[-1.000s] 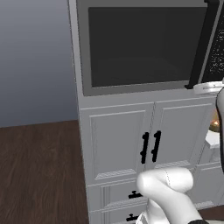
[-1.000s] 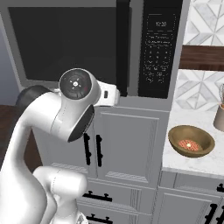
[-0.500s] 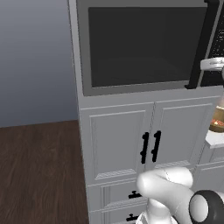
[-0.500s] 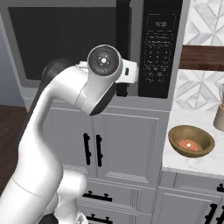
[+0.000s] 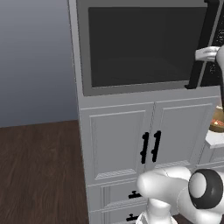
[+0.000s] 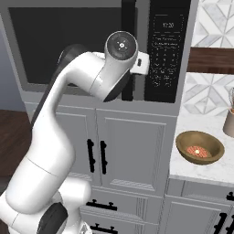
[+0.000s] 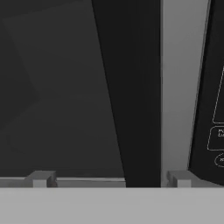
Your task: Open the microwave, place the bowl with waffle inside the microwave, then close the microwave door and turn it on.
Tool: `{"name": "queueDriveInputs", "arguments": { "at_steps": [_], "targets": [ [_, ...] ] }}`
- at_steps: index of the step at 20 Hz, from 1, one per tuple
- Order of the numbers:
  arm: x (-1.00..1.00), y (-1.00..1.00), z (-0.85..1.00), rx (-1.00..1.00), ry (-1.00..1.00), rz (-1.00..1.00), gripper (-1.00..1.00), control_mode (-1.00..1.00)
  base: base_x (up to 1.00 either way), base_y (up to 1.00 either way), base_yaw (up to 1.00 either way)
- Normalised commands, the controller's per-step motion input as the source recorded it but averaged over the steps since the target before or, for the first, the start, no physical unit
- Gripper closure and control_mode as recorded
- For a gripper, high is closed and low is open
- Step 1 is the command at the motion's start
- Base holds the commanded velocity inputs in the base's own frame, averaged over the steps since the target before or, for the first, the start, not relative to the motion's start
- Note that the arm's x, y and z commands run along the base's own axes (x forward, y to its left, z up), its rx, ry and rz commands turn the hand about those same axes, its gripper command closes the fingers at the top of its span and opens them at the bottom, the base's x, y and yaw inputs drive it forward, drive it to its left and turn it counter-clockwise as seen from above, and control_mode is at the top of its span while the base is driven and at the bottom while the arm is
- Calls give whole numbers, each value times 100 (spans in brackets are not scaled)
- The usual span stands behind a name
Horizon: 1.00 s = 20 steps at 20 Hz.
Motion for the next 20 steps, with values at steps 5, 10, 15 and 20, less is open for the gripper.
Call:
{"name": "queueDriveInputs", "arguments": {
  "at_steps": [5,10,15,20],
  "targets": [
    [52,-1,0,1,0,0,-100,-100,0,0,0],
    [40,-20,0,0,-1,-3,-100,-100,0,0,0],
    [6,-33,0,0,-6,-10,-100,-100,0,0,0],
    [28,-3,-8,0,-2,-2,-100,-100,0,0,0]
  ]
}}
